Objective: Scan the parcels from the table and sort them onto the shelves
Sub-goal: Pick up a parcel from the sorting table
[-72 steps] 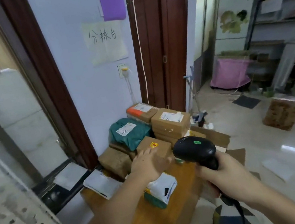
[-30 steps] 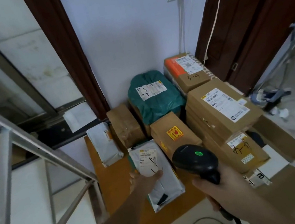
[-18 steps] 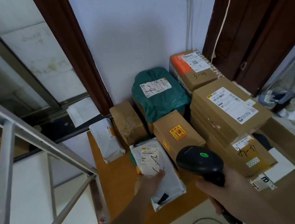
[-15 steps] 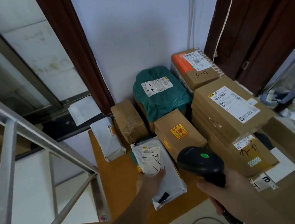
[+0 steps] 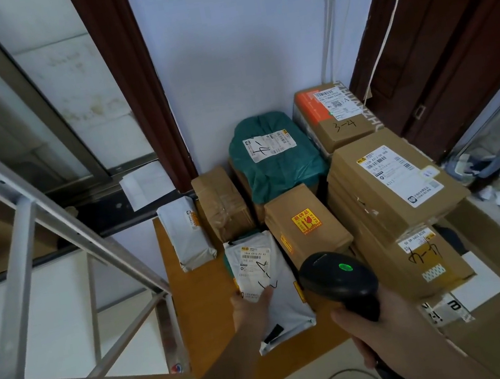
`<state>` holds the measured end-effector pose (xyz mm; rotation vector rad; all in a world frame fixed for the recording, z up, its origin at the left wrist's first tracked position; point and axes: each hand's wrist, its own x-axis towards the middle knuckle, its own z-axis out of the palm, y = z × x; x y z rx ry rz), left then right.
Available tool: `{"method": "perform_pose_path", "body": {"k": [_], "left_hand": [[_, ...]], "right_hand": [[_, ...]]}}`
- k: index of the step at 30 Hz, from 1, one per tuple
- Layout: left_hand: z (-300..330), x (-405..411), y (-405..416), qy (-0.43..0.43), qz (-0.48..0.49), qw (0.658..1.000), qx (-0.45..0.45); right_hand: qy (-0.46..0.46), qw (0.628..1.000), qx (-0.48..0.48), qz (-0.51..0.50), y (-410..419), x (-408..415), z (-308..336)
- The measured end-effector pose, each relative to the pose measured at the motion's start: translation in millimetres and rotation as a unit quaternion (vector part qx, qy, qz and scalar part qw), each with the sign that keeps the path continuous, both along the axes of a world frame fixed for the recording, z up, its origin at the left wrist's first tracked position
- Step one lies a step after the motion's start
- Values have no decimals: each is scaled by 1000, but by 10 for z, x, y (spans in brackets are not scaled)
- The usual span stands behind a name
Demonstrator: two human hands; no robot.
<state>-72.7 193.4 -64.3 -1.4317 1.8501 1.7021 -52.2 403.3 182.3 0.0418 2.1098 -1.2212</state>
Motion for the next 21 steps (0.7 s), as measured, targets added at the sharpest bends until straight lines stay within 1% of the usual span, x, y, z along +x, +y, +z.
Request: {"method": "perform_pose_path", "body": {"k": [4, 10, 12, 14, 17, 21], "left_hand": [[-15, 35, -108, 12, 40, 999, 14], [31, 60, -193, 13, -52, 998, -45], [56, 63, -222, 16, -59, 997, -40], [57, 75, -262, 20, -39, 999, -2], [42, 101, -329, 20, 29, 994, 104], [196, 186, -403, 57, 93, 963, 248]], "right_hand": [[8, 1000, 4, 3, 4, 29, -18], [11, 1000, 5, 5, 8, 78, -21], [11, 1000, 12, 8, 6, 82, -19], [10, 1000, 14, 9, -1, 85, -18], [12, 1000, 11, 10, -30, 105, -12], [13, 1000, 8, 11, -77, 145, 2]]}}
